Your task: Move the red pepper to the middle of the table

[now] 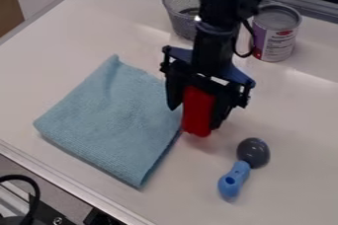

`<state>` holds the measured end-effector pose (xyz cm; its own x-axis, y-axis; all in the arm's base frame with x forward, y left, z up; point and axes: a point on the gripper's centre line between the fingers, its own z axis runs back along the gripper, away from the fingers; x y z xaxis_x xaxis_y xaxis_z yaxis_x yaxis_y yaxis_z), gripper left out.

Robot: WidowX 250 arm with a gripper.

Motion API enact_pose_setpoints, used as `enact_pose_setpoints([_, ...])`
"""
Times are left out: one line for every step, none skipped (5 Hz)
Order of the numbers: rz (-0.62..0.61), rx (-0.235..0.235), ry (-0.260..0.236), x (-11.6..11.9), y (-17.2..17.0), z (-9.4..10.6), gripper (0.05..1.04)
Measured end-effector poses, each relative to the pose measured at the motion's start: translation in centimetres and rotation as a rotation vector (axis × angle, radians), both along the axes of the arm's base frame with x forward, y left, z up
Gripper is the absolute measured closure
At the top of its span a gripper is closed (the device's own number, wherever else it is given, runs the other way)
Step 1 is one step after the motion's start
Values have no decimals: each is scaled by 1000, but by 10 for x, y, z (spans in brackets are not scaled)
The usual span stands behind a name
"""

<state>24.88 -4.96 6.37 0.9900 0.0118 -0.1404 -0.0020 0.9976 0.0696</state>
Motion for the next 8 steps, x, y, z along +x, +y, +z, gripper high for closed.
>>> enact_pose_setpoints([22,16,16,9,-2,-5,249])
enact_pose_setpoints([36,25,24,12,-2,-6,249])
enact_pose_setpoints([43,39,23,17,-1,-8,189])
enact_pose_setpoints([61,55,11,19,1,-11,73])
enact_pose_setpoints([70,51,4,20,2,-11,81])
enact_pose_setpoints([72,53,-3,21,3,-11,82])
enact_pose_setpoints([56,38,-15,23,3,-11,82])
enact_pose_setpoints([-23,24,-117,28,5,7,82])
